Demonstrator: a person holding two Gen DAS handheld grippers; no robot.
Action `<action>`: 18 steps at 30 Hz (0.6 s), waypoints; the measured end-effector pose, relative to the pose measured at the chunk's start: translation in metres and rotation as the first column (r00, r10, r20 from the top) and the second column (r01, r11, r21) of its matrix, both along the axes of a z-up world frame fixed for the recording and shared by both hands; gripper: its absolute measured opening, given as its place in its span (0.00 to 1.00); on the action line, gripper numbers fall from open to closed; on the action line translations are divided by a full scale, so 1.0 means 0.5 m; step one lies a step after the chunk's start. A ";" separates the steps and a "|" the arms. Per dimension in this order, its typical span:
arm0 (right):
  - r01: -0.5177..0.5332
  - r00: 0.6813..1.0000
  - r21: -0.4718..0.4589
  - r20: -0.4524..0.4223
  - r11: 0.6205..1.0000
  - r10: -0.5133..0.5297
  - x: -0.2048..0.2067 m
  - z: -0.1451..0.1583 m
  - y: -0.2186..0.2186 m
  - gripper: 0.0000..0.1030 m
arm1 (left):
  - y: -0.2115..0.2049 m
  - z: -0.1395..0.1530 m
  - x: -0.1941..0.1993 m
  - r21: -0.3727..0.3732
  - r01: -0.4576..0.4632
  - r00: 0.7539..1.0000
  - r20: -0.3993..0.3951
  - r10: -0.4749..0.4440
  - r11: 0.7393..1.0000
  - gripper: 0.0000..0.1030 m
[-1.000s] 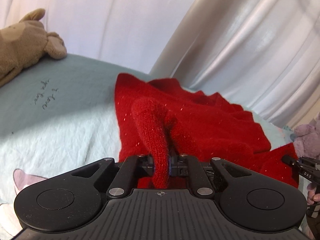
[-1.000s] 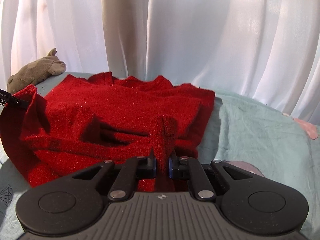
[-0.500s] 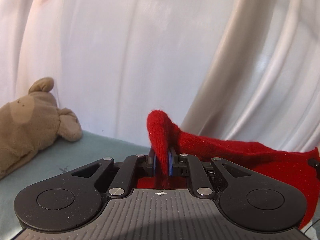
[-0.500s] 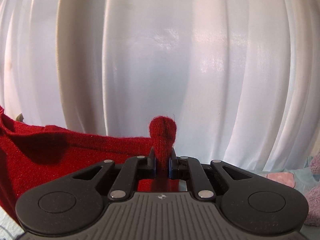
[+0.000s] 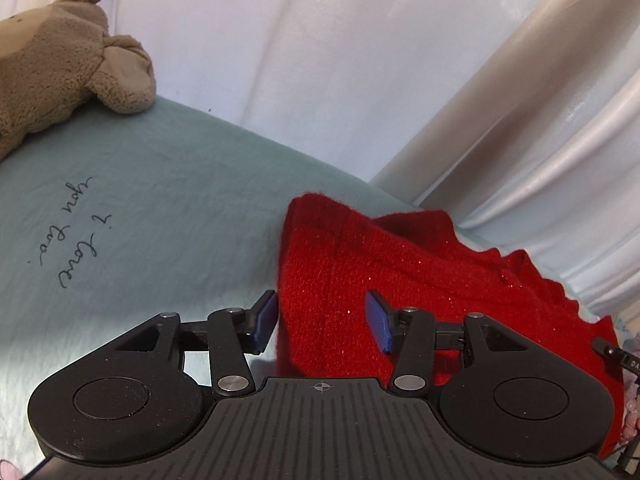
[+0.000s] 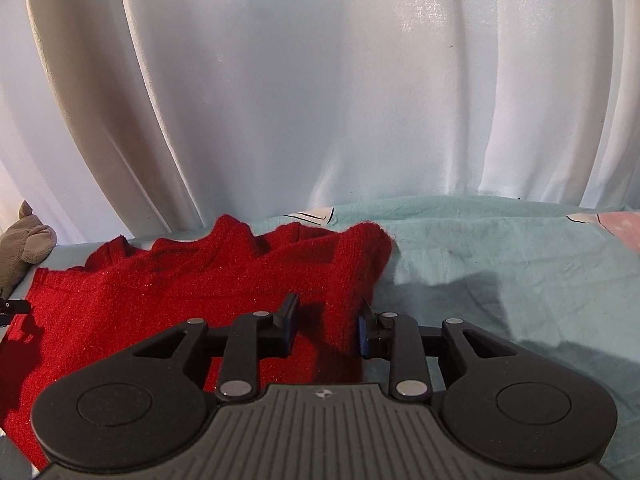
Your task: Fold small clothes
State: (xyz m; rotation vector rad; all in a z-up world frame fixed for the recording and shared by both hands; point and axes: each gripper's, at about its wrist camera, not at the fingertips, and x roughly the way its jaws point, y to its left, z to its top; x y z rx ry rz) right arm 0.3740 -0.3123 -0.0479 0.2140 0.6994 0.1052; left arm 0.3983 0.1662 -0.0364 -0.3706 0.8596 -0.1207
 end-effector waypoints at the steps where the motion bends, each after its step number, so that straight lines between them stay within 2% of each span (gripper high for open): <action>1: -0.003 1.000 -0.002 -0.003 1.000 0.003 0.003 -0.003 0.002 0.26 | -0.010 0.000 0.006 0.025 0.006 1.000 -0.006 -0.006 1.000 0.50; 2: -0.005 1.000 -0.006 -0.008 1.000 0.005 0.006 -0.007 0.003 0.25 | -0.016 -0.004 0.012 0.042 0.012 1.000 -0.007 -0.012 0.999 0.49; 4: -0.008 1.000 -0.010 -0.003 1.000 0.008 0.004 -0.010 0.008 0.14 | -0.025 -0.010 0.024 0.064 0.002 1.000 -0.014 -0.001 0.998 0.44; 8: 0.011 1.000 -0.050 0.024 0.999 -0.010 -0.005 0.000 0.014 0.10 | -0.039 0.008 0.019 0.128 -0.028 1.000 0.010 0.027 0.991 0.16; 9: 0.015 0.999 -0.061 0.035 0.998 -0.013 -0.008 0.006 0.016 0.10 | -0.043 0.014 0.018 0.144 -0.028 1.000 0.017 0.026 0.989 0.12; 14: 0.017 0.994 -0.113 0.111 0.993 -0.004 -0.026 0.041 0.028 0.09 | -0.057 0.049 0.006 0.188 -0.035 0.998 0.060 0.024 0.982 0.12; 18: 0.019 0.988 -0.157 0.156 0.987 0.005 -0.035 0.063 0.044 0.09 | -0.056 0.072 0.000 0.179 -0.059 0.995 0.088 0.044 0.982 0.11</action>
